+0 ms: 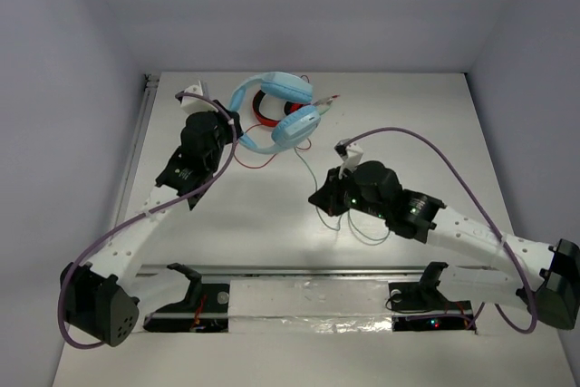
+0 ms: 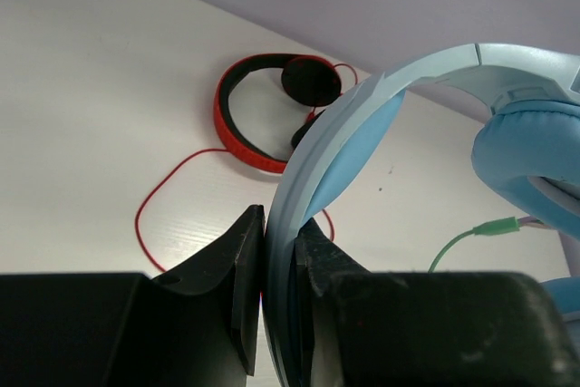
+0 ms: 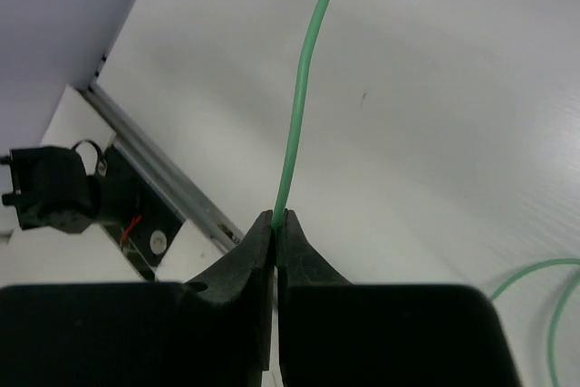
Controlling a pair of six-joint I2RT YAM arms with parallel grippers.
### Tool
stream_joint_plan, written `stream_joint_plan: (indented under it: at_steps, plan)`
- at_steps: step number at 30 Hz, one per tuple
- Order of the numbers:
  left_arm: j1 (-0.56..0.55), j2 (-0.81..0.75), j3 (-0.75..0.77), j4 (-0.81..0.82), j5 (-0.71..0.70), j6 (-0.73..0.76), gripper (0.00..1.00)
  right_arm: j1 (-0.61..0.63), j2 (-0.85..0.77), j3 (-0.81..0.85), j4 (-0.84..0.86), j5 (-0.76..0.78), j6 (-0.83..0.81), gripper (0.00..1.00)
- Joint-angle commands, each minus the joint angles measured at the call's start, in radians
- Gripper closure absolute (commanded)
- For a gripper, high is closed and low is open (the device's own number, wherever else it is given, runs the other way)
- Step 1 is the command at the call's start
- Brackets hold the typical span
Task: Wrap the headphones
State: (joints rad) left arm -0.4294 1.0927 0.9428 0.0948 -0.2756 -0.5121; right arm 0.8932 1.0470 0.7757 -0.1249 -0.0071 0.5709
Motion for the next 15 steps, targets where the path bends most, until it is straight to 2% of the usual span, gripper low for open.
stream_joint_plan:
  at_steps: [1,9,15]
  plan:
    - [-0.020,-0.034,-0.025,0.201,-0.082,-0.063,1.00,0.090,0.027,0.101,-0.135,0.139,-0.028,1.00]
    - [-0.086,0.001,-0.059,0.181,-0.175,-0.009,1.00,0.271,0.074,0.253,-0.332,0.265,-0.052,1.00]
    - [-0.183,0.052,-0.016,0.077,-0.234,0.087,1.00,0.297,0.080,0.365,-0.424,0.269,-0.108,1.00]
